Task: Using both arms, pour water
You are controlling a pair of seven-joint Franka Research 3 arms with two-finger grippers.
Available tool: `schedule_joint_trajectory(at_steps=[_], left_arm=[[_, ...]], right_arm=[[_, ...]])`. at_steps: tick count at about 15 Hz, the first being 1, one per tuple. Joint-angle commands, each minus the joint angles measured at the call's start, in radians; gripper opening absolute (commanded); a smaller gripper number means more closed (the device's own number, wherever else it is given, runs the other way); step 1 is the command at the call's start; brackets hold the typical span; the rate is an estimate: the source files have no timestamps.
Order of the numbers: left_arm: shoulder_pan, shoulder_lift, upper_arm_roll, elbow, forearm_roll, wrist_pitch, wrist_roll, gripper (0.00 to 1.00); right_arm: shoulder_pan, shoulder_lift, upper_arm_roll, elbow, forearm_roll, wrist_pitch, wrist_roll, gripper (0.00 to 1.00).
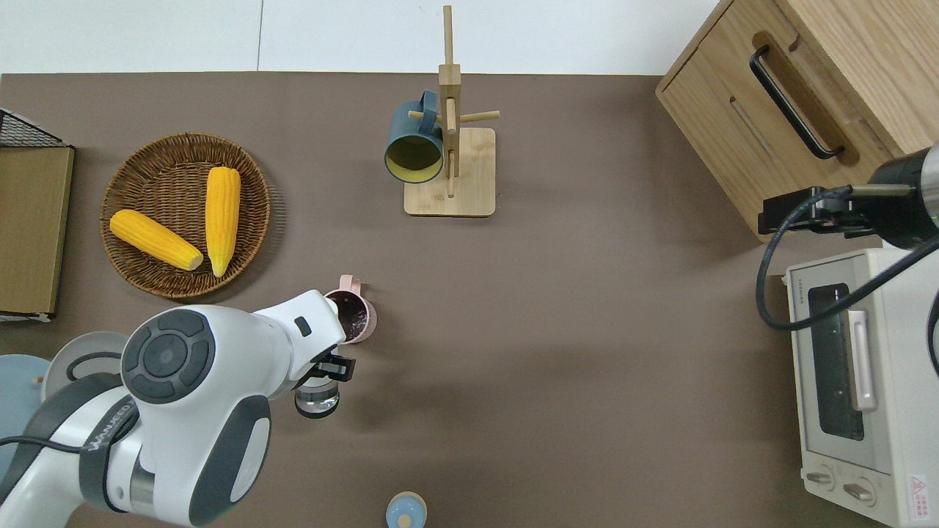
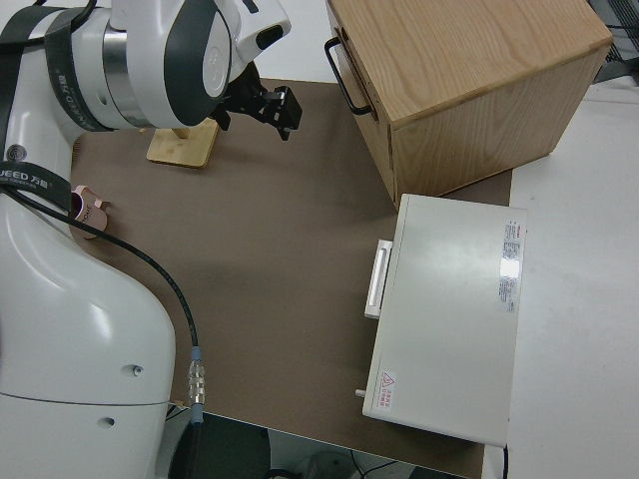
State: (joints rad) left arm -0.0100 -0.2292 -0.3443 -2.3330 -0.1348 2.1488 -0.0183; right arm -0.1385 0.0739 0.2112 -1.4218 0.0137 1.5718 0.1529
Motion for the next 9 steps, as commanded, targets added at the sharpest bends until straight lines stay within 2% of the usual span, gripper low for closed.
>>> schedule_joint_trajectory(at_steps=[1,6,9], left_arm=[[-0.015,-0.085,0.002,-0.117,0.018,0.143,-0.025,0.0],[-0.005,-0.11,0.007,-0.149,0.006,0.163,-0.025,0.0],[0.005,-0.104,0.04,-0.135,0.004,0.163,-0.029,0.0]], right_arm=[[-0.013,-0.002,0.007,0.001,0.009,-0.006,-0.021,0.994],[-0.013,-0.002,0.007,0.001,0.009,-0.006,-0.021,0.994],[-0.013,-0.002,0.007,0.001,0.009,-0.006,-0.021,0.994]])
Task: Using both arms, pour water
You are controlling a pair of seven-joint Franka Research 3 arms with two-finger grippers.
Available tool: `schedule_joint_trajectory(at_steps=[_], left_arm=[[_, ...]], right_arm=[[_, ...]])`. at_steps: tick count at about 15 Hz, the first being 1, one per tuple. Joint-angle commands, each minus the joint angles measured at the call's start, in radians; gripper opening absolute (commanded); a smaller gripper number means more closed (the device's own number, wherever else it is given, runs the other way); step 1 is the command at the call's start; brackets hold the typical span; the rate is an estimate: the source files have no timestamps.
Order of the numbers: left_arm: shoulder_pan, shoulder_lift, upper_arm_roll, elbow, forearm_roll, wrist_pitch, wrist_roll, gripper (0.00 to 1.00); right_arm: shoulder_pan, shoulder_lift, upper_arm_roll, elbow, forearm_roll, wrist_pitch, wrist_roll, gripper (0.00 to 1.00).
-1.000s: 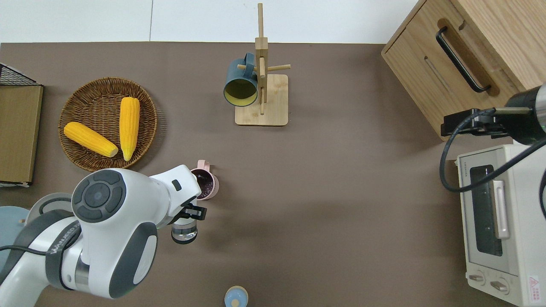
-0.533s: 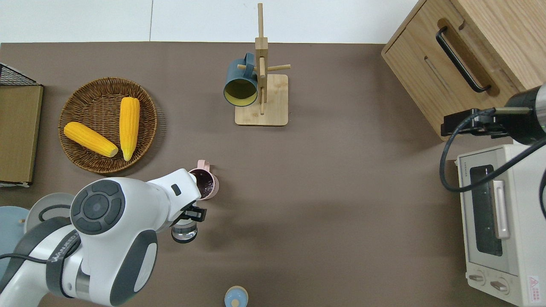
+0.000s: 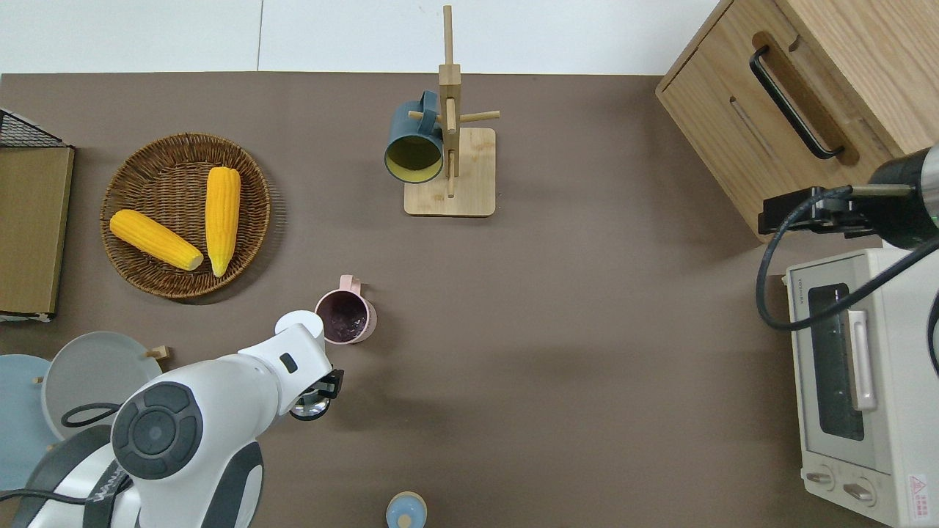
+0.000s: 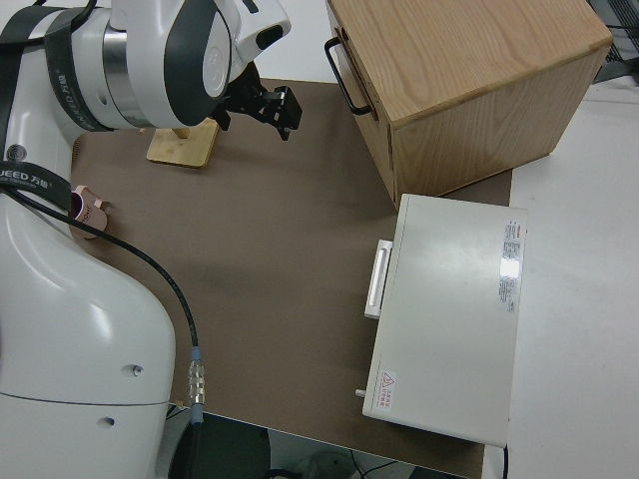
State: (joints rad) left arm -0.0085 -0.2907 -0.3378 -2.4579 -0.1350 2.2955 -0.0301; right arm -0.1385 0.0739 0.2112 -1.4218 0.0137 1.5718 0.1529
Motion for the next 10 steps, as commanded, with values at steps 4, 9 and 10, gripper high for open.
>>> schedule_joint_trajectory(at_steps=[4,9,10], left_arm=[[0.022,-0.03,0.109,0.051,0.006,0.028,-0.005,0.0],[0.129,-0.002,0.145,0.213,0.044,0.03,0.004,0.0],[0.154,0.011,0.145,0.243,0.06,0.03,0.016,0.0]], right_arm=[[-0.013,-0.002,0.007,0.001,0.009,-0.006,-0.021,0.994],[-0.013,-0.002,0.007,0.001,0.009,-0.006,-0.021,0.994],[-0.013,-0.002,0.007,0.001,0.009,-0.006,-0.019,0.994]])
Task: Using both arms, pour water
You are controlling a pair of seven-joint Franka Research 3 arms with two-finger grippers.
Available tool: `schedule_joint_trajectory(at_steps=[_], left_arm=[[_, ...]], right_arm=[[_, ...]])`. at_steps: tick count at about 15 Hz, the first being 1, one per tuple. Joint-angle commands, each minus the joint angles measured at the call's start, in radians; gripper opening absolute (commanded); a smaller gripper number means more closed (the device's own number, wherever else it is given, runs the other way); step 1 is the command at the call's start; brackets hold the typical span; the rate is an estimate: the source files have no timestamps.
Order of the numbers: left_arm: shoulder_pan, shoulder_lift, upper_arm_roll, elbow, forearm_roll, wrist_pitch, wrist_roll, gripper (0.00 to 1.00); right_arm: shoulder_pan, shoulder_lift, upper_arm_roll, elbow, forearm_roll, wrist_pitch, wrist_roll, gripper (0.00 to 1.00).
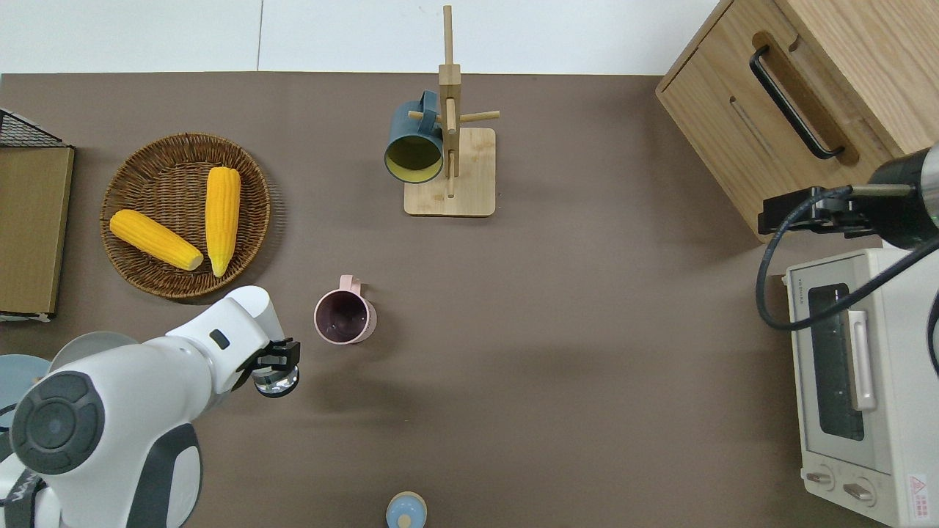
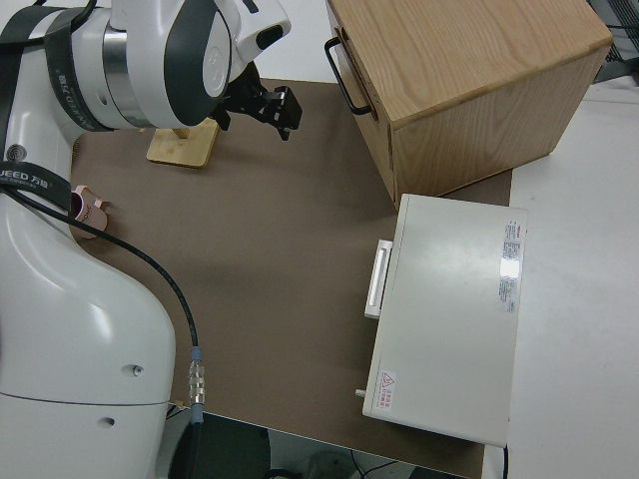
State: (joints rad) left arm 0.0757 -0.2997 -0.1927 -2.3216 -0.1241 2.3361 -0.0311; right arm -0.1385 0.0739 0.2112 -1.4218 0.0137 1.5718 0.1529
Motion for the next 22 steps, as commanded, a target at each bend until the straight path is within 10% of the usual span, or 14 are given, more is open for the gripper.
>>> schedule_joint_trajectory(at_steps=[1,9,22], left_arm=[[0.093,0.042,-0.001,0.144,0.058,-0.011,0.029,0.0],[0.246,0.2,0.003,0.455,0.057,-0.008,0.085,0.0],[0.312,0.352,0.156,0.705,0.038,-0.001,0.178,0.0]], right_arm=[[-0.013,-0.002,0.007,0.001,0.009,-0.006,-0.021,0.994],[-0.013,-0.002,0.007,0.001,0.009,-0.006,-0.021,0.994],[-0.013,-0.002,0.007,0.001,0.009,-0.006,-0.021,0.994]])
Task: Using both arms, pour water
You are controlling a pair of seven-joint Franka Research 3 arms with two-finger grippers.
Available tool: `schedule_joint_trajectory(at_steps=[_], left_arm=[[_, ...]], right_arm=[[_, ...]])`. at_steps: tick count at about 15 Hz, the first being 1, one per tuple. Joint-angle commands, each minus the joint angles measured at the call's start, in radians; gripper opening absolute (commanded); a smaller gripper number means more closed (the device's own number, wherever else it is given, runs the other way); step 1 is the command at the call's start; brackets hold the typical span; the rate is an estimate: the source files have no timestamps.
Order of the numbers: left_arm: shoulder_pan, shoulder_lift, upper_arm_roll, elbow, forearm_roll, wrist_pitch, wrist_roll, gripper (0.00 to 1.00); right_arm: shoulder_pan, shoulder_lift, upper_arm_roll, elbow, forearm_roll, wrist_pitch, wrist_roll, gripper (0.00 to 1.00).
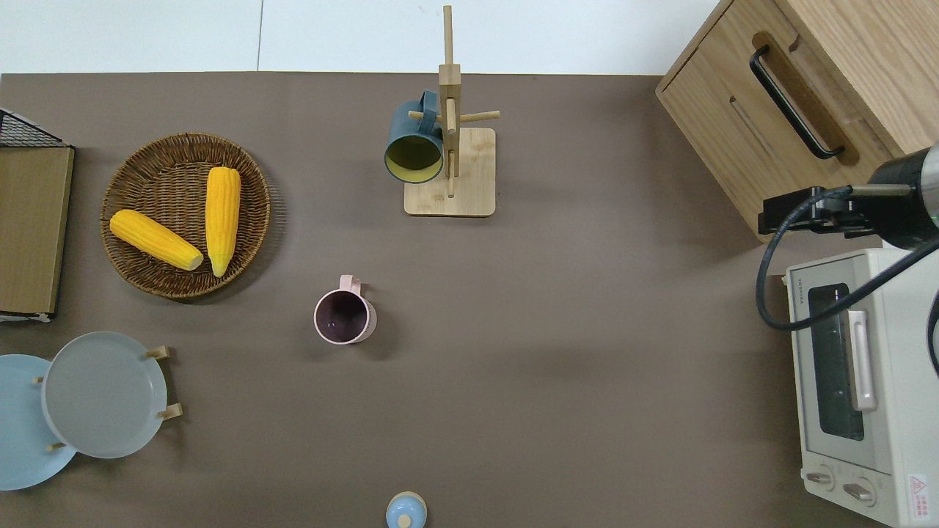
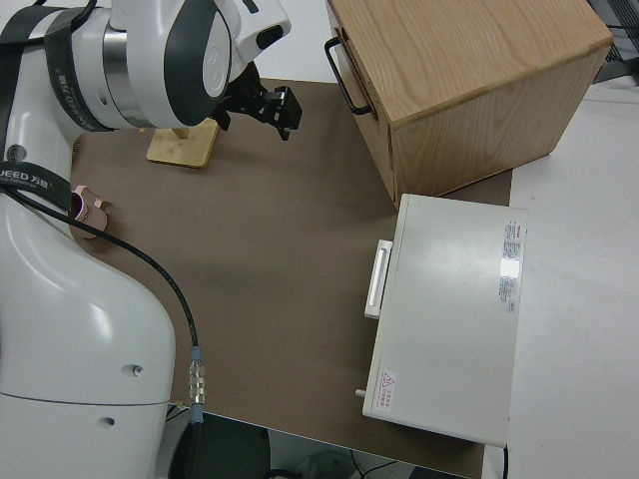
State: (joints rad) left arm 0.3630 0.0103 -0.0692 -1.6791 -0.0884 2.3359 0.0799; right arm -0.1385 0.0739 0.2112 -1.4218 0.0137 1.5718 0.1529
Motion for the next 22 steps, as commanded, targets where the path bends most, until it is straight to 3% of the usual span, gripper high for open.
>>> schedule_joint_trajectory(at_steps=[1,5,8,10,14,22], left_arm=[[0.046,0.06,0.04,0.065,-0.032,-0.001,0.114,0.0],[0.138,0.106,0.051,0.091,-0.281,0.008,0.378,0.0],[0.145,0.148,0.126,0.091,-0.41,0.01,0.565,0.0],[0.146,0.172,0.147,0.091,-0.5,0.01,0.688,0.0],[0.159,0.207,0.158,0.09,-0.522,0.029,0.756,0.0],[0.155,0.269,0.138,0.093,-0.565,0.083,0.817,0.0]], right_arm=[[-0.013,-0.002,0.007,0.001,0.009,-0.006,-0.021,0.994],[-0.013,-0.002,0.007,0.001,0.009,-0.006,-0.021,0.994],[-0.013,-0.002,0.007,0.001,0.009,-0.006,-0.021,0.994],[-0.013,-0.002,0.007,0.001,0.009,-0.006,-0.021,0.994],[-0.013,-0.002,0.007,0.001,0.009,-0.007,-0.021,0.994],[-0.013,-0.002,0.007,0.001,0.009,-0.006,-0.021,0.994]])
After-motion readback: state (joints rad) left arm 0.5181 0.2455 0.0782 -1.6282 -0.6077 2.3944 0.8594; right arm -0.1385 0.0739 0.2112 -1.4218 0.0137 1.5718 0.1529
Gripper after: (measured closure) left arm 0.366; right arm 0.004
